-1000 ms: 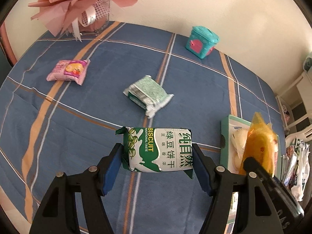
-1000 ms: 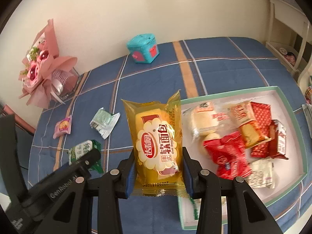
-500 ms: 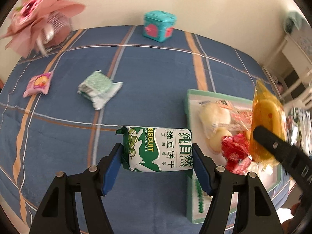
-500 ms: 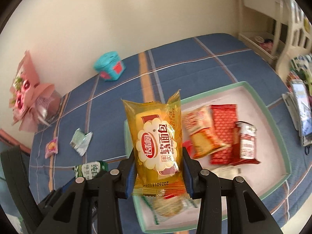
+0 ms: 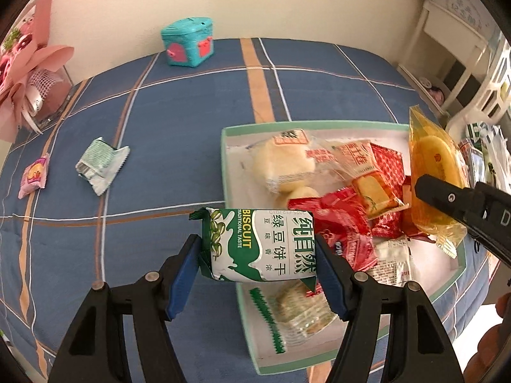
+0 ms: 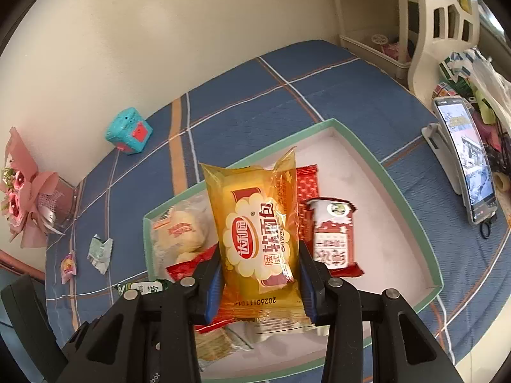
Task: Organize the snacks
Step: 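Carry the green biscuit packet with left tool over the tray while right tool carries the bread bag, then open left tool to drop the green biscuit packet while right tool releases the bread bag in the tray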
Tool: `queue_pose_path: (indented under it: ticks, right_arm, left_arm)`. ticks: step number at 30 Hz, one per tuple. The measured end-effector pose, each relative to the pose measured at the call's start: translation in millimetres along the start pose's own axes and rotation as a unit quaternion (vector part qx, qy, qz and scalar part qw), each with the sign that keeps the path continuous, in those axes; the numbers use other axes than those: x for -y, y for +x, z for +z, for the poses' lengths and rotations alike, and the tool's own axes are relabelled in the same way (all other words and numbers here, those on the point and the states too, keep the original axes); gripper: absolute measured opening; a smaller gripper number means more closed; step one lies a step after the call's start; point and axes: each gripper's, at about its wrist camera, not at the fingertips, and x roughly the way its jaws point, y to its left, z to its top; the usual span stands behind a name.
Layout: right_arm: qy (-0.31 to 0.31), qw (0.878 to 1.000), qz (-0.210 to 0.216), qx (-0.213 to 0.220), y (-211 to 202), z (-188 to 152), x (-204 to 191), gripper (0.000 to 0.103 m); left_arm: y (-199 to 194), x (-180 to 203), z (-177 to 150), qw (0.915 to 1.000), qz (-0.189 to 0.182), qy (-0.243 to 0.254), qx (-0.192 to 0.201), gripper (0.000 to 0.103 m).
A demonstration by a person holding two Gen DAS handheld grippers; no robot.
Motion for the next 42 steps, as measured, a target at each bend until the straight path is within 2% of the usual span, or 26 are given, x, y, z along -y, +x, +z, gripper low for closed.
queue_pose_path:
  ticks: [15,35,38,40,42]
  right_arm:
    - [0.023,1.0,-0.003,-0.011,12,-1,19,0.043]
    - [0.024,0.999,-0.009,-0.024,22,-3,19,0.043]
    - [0.023,0.999,-0.01,-0.025,22,-3,18,0.048]
    - [0.023,0.999,-0.01,-0.024,22,-3,18,0.058]
    - [0.023,0.999,-0.008,-0.023,21,-2,19,0.059]
  left_arm:
    - [8,21,-4,0.9996,-0.013,0.023,-0.008,0.071]
    - [15,17,-4,0.999,-0.028,0.012,-0.033,0.072]
    - [14,16,-3,0.9988,-0.032,0.01,-0.036,0.072]
    - [12,15,-2,0.9987,-0.036,0.008,-0.036,0.072]
    - [10,13,-1,0.9986,-0.039,0.003,-0.037,0.072]
